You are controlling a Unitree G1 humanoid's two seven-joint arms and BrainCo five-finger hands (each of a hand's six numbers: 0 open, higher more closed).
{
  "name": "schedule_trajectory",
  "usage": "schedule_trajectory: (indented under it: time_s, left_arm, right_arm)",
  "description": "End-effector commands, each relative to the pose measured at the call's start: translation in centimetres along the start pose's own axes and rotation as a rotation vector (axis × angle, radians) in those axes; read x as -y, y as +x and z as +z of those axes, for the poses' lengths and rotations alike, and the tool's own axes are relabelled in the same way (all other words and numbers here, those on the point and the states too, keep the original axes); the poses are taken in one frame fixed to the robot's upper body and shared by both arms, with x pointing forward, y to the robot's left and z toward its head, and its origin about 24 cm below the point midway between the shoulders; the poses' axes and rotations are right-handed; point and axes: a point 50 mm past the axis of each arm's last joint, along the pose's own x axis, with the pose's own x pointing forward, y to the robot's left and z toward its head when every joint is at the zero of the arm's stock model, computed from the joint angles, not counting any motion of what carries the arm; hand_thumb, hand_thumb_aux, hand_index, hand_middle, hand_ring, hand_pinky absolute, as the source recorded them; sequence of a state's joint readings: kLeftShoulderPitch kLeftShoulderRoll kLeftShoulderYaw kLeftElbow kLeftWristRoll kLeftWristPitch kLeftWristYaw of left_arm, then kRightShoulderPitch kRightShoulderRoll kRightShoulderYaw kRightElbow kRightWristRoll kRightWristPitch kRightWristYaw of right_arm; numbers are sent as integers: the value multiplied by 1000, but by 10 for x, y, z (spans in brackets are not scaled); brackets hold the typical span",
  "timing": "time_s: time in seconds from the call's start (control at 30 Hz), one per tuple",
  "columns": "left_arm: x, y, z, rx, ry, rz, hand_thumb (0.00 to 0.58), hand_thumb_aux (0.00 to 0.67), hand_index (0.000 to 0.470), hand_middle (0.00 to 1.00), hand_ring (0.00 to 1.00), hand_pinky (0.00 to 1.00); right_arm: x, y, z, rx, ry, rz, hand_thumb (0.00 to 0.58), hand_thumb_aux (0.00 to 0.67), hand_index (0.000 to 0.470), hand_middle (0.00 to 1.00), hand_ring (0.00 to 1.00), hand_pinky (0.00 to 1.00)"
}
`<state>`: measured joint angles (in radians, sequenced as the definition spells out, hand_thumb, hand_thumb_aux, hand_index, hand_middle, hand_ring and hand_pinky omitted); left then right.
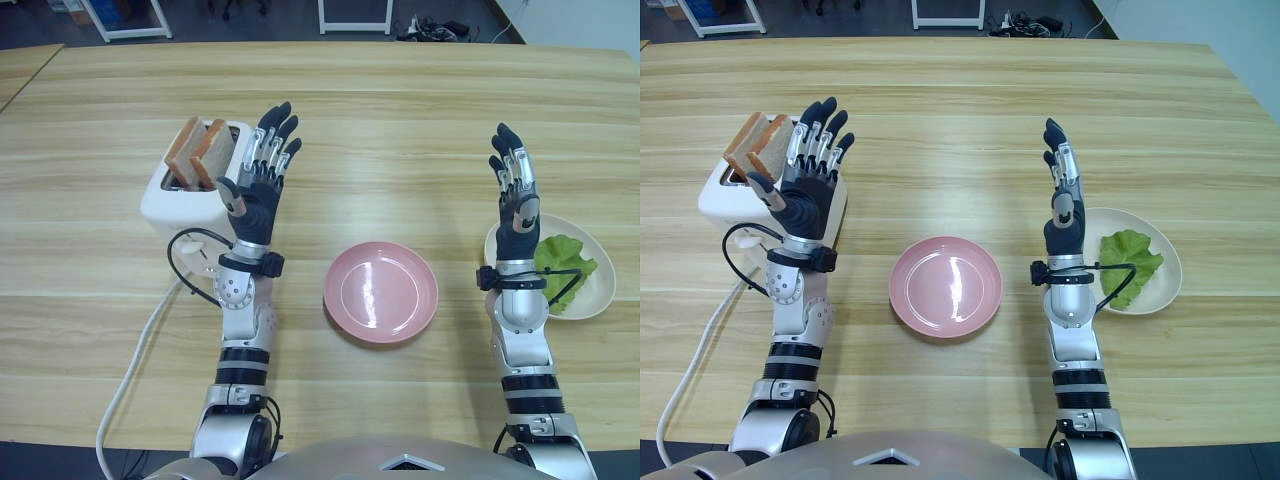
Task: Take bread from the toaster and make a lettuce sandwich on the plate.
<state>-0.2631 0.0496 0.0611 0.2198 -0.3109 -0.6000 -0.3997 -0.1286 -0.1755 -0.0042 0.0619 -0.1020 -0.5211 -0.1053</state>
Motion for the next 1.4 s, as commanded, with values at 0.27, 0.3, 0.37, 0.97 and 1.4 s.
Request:
schedule_trajectory:
  time_s: [0.27,0.3,0.37,0.97,1.4]
  left_arm:
    - [-3,6,0,11,105,-2,0,0,0,0,0,0]
    - [-5,6,5,39,120,-2,0,0,0,0,0,0]
    - [-10,8,27,132,107,-1,0,0,0,0,0,0]
    - [-172,-12,33,-517,1206,185,0,0,0,0,0,0]
    - [-184,-7,34,-603,1357,15,0,0,0,0,0,0]
  right_arm:
    - [0,3,2,29,-43,3,0,0,0,0,0,0]
    - [0,3,3,31,-44,3,0,0,0,0,0,0]
    - [1,3,3,34,-46,4,0,0,0,0,0,0]
    - [0,5,-1,41,-85,19,0,0,0,0,0,0]
    - [1,3,-1,48,-86,28,0,0,0,0,0,0]
